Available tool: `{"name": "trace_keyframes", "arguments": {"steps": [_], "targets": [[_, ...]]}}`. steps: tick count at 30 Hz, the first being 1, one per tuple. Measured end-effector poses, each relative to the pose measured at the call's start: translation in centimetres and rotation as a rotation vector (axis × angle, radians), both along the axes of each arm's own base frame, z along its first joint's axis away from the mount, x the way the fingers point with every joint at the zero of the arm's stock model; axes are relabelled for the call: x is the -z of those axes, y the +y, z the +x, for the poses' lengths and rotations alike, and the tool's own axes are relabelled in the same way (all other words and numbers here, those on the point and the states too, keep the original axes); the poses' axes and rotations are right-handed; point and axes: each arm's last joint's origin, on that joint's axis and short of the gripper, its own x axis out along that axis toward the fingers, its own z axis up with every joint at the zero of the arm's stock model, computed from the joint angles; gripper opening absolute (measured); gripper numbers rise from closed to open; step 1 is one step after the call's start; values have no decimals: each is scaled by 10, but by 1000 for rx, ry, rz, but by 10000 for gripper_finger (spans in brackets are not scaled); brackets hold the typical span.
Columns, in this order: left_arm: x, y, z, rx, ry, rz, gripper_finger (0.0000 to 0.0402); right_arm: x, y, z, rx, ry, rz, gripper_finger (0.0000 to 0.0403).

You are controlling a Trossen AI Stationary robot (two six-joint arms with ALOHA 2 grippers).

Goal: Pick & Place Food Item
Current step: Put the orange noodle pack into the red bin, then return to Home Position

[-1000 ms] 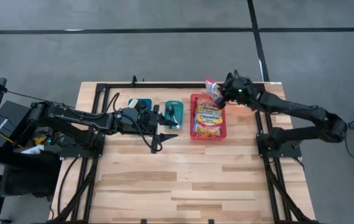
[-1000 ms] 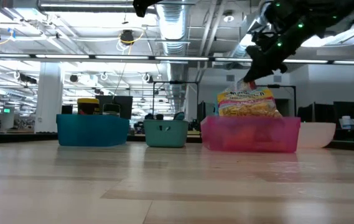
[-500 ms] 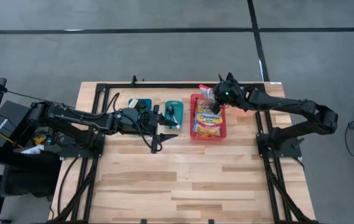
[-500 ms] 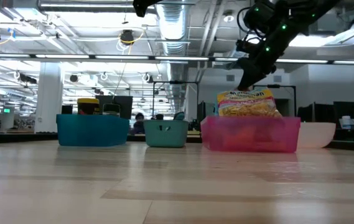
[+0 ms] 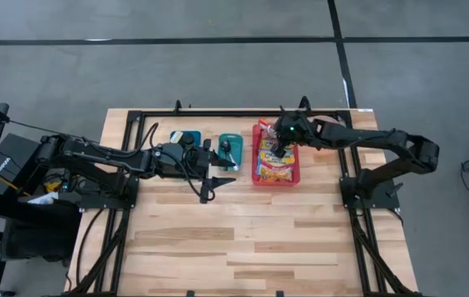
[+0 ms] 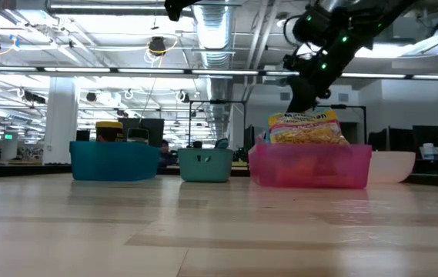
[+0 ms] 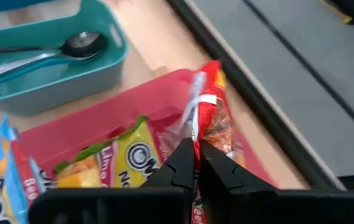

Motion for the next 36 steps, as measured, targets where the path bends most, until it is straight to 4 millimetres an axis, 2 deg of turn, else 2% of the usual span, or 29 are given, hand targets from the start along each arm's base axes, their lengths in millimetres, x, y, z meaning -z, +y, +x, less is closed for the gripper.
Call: {"name": "trace_keyframes", "arguments": {"steps": [5, 15, 27, 36], "targets": [[0, 0, 0, 0, -1, 0, 210, 15, -5, 11, 1, -3, 26, 6], [0, 0, 0, 0, -1, 3, 210, 17, -6, 13, 6, -23, 55, 11], [0, 0, 0, 0, -2, 3, 210, 15, -5, 12, 6, -35, 60, 119], [0, 0, 0, 0, -2, 3, 210, -10, 0, 1, -1, -122, 25, 156]]}}
